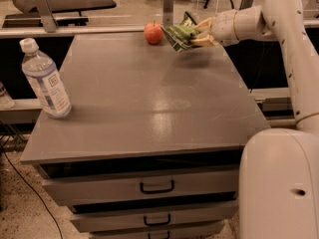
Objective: Move green jalapeno chip bag near apple
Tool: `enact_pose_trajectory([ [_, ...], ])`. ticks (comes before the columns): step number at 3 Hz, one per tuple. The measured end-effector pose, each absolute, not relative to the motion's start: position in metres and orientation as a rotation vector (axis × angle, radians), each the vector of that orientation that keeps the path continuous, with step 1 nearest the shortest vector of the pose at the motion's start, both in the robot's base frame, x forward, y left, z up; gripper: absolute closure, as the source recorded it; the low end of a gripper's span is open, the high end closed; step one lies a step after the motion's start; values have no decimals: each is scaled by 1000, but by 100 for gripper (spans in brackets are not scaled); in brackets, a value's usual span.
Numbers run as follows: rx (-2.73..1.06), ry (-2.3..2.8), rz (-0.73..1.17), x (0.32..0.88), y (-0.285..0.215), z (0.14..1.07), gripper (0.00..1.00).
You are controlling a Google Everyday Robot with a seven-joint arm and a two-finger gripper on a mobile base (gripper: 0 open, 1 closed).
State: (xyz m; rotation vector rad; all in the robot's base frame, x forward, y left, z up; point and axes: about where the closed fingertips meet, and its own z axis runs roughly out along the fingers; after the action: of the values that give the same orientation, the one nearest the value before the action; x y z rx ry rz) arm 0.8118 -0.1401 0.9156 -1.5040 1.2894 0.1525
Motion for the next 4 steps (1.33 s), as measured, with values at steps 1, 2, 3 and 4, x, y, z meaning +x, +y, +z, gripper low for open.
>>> enact_pose_trajectory([
  [1,-1541,1314,135,820,-137,907,100],
  [2,-1555,1317,128,827,-131,903,100],
  [3,-1558,1321,111,835,-127,902,85],
  [4,-1560,1324,94,840,-124,904,61],
])
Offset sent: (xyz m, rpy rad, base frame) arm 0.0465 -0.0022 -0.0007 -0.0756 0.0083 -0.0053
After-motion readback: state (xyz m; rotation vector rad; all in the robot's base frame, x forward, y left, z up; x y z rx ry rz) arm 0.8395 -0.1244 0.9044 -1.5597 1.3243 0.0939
